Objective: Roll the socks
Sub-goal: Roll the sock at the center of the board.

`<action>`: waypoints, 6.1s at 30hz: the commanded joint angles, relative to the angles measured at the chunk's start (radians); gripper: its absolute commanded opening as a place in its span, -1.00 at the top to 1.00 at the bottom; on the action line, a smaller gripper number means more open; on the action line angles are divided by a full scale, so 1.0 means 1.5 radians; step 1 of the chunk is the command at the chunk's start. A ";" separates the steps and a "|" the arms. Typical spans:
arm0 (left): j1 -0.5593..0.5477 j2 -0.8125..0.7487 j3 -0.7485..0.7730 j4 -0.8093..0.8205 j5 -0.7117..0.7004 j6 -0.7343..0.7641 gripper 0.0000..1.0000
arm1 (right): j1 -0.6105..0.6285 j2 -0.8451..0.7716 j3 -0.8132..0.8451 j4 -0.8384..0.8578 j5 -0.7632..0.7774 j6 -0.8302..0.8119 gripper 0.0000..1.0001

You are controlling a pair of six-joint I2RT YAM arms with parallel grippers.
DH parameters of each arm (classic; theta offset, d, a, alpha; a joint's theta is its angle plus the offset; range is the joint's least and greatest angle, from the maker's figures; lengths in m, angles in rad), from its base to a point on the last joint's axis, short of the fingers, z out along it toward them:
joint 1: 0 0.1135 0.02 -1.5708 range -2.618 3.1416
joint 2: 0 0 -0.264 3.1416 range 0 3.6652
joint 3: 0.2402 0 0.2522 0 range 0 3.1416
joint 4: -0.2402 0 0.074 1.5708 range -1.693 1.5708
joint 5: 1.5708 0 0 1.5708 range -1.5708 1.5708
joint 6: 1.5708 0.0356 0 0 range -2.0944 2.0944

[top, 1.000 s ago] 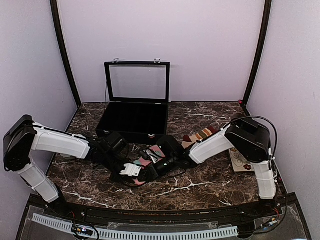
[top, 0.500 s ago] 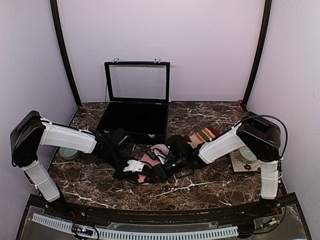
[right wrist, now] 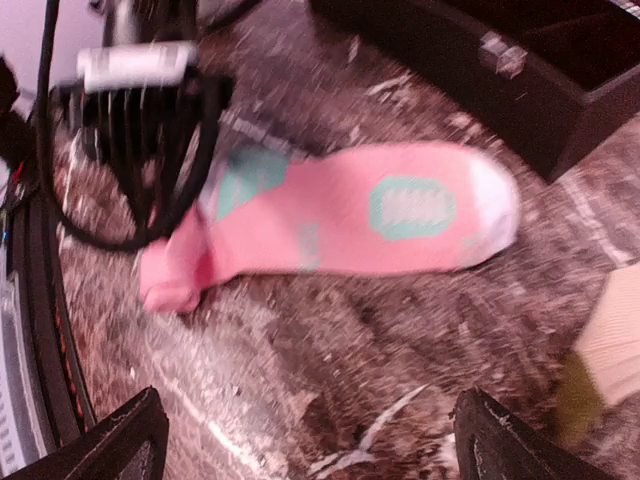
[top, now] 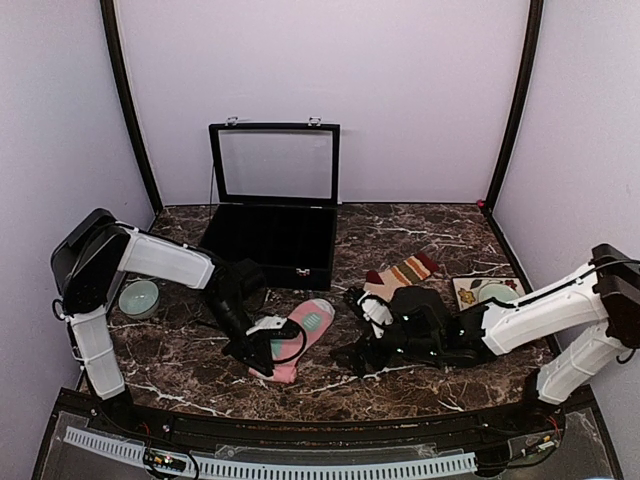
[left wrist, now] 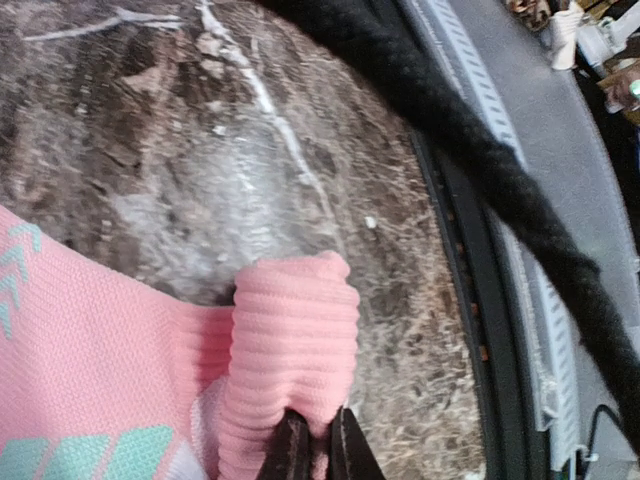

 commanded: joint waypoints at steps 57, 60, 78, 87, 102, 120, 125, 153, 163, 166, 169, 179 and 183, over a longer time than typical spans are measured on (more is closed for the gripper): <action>0.084 -0.064 0.018 -0.159 -0.004 -0.108 -0.98 | 0.162 0.352 0.204 0.093 0.011 -0.320 1.00; 0.086 -0.165 -0.010 -0.118 -0.077 -0.128 -0.98 | 0.146 0.346 0.214 0.056 -0.027 -0.271 1.00; 0.089 -0.427 -0.150 -0.006 -0.114 -0.058 -0.59 | 0.027 0.378 0.286 -0.017 -0.304 0.067 1.00; -0.056 -0.322 -0.138 0.001 -0.134 -0.031 -0.23 | 0.012 0.405 0.290 -0.053 -0.301 0.152 1.00; -0.090 -0.182 -0.090 0.065 -0.225 0.016 -0.11 | -0.007 0.420 0.284 -0.075 -0.296 0.176 1.00; -0.077 -0.011 -0.006 -0.051 -0.162 -0.036 0.94 | -0.003 0.240 0.122 0.094 -0.177 0.140 -0.37; -0.064 0.041 0.026 -0.116 -0.091 -0.052 0.94 | 0.007 0.130 0.009 0.151 -0.069 0.103 -0.99; -0.056 0.215 0.148 -0.200 -0.002 -0.154 0.86 | 0.302 0.114 0.004 0.235 0.223 -0.333 -0.23; -0.052 0.230 0.168 -0.202 -0.036 -0.161 0.85 | 0.271 0.250 0.111 0.265 0.176 -0.414 -0.03; -0.053 0.230 0.168 -0.202 -0.039 -0.161 0.83 | 0.255 0.269 0.122 0.261 0.160 -0.416 0.03; -0.052 0.230 0.168 -0.201 -0.039 -0.160 0.81 | 0.243 0.284 0.127 0.258 0.154 -0.409 0.10; -0.029 0.194 0.179 -0.206 0.014 -0.156 -0.07 | 0.221 0.317 0.134 0.174 0.124 -0.343 0.79; 0.005 0.126 0.156 -0.186 0.030 -0.162 -0.20 | 0.208 0.319 0.129 0.147 0.118 -0.281 0.86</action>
